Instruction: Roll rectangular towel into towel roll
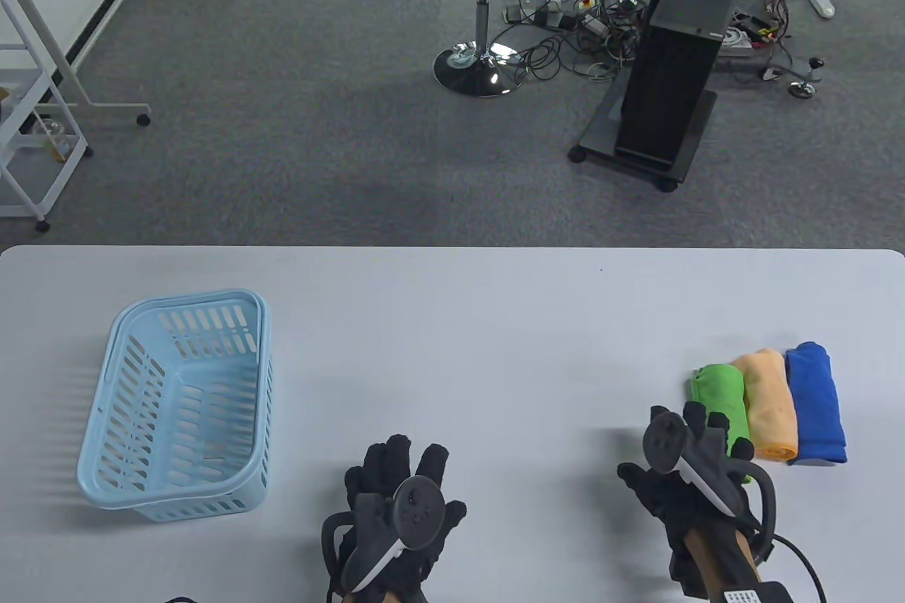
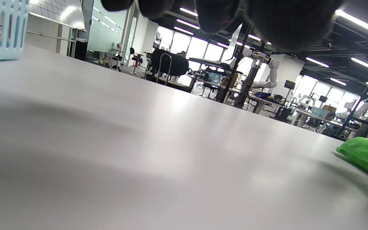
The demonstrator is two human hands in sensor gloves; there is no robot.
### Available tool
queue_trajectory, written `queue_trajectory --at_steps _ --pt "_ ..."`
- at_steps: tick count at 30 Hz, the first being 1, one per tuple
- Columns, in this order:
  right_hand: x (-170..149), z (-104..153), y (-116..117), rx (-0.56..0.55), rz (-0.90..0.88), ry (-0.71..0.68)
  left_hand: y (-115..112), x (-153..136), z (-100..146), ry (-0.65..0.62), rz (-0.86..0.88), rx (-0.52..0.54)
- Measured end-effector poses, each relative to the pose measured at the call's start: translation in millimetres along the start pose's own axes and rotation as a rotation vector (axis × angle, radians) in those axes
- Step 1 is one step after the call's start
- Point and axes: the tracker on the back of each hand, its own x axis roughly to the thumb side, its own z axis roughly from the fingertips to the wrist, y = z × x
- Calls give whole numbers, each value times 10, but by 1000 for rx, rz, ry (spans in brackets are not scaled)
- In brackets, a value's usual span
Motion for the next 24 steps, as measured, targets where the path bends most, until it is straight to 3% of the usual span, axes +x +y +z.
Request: queue_trajectory --at_steps 7,13,20,24 --pt "305 326 65 -111 -29 -186 -31 15 -10 -7 -24 -20" --pt "237 464 176 -264 -83 -252 -80 21 -20 -13 -49 -55" --pt "153 411 316 -261 -70 -251 -124 28 -36 -20 -71 -96" --pt "127 346 423 -170 -16 -225 -157 38 -60 -23 -95 -123"
